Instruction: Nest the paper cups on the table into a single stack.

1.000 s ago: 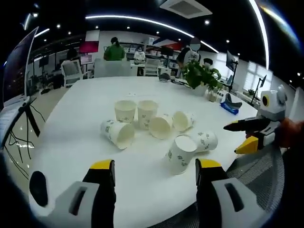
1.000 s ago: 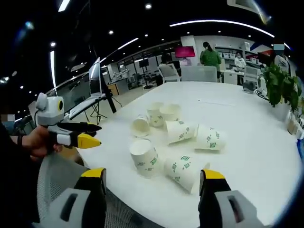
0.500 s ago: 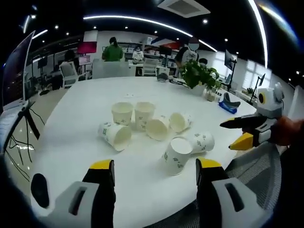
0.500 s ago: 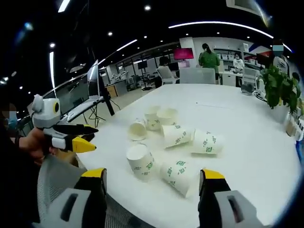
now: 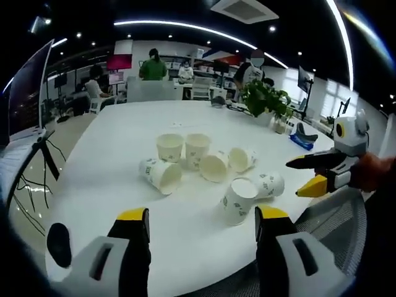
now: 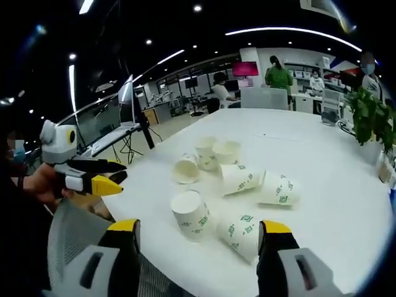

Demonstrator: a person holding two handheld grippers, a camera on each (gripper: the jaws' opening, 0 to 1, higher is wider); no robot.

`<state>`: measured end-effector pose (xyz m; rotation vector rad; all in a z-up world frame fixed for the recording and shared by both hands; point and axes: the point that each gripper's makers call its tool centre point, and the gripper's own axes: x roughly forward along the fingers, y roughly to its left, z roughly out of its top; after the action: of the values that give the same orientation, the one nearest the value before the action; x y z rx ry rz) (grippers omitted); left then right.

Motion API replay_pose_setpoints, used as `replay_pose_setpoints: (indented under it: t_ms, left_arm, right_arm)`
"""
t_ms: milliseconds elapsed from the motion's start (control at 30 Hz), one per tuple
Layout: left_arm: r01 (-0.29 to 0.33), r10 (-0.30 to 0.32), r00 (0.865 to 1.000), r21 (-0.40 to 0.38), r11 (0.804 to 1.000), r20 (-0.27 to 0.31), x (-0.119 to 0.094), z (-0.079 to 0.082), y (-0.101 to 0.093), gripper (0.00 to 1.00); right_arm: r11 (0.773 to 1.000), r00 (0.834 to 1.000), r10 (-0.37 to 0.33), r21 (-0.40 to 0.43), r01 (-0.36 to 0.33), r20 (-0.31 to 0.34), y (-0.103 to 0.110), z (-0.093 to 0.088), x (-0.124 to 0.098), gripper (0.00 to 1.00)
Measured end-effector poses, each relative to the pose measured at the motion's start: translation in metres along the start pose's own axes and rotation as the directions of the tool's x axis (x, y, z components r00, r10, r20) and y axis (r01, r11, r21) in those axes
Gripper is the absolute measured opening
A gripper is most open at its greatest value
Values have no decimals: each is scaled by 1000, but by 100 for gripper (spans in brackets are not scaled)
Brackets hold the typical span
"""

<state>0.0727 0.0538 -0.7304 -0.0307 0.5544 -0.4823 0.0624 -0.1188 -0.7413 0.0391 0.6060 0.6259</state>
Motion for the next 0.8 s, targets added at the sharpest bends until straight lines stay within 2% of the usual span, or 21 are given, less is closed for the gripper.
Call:
replay_pose_setpoints:
  t_ms: [400,800]
  left_arm:
    - [-11,11,1000,-9,1000,6,-5,1,4,68]
    - [-12,12,1000,-9,1000,3,-4,-2,8,68]
  right_arm:
    - [999,1000,25,-24,-25,9,6,11,11,78]
    - [999,1000,26,-37,-26,6,6,11,11,78]
